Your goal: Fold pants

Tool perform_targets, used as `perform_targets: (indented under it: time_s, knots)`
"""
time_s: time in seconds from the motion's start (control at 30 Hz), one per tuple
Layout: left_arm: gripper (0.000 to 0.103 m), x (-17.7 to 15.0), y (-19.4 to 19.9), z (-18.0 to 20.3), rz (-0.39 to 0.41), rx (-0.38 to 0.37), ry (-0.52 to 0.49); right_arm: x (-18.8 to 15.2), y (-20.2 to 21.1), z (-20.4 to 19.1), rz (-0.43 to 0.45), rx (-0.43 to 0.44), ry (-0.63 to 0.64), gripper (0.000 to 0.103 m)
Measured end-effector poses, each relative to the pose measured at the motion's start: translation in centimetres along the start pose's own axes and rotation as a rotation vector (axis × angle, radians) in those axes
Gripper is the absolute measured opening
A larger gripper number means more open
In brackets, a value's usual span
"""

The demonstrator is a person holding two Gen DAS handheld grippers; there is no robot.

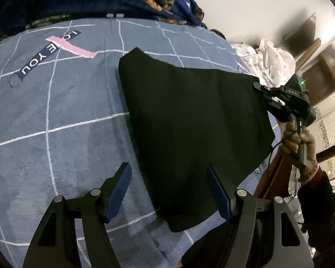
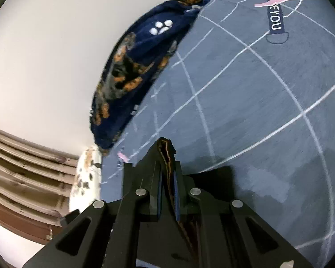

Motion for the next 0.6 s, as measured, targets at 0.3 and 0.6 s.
perform_targets:
  time_s: [0.3,0.6]
  knots:
    - [0.07,-0.2,-1.4,-0.3,-0.04,0.008,0.019,-0.7,3.6,3.7,0.107,0.074,-0.149,0.019]
    - [0.07,0.1,-1.5,0.7,-0.027,-0.022,0.025,-8.7,9.8,3.5,0.024,0.011,-0.141,0.026]
Point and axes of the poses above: each gripper's, at about its wrist camera, not at the fingertips, and y roughly against the way its jaws point, z to its right, x to its top, the point moved 1 cm from there along -y, roughly the way its jaws point, and after that the axes turned 11 degrees about z, right-handed, at the moved point
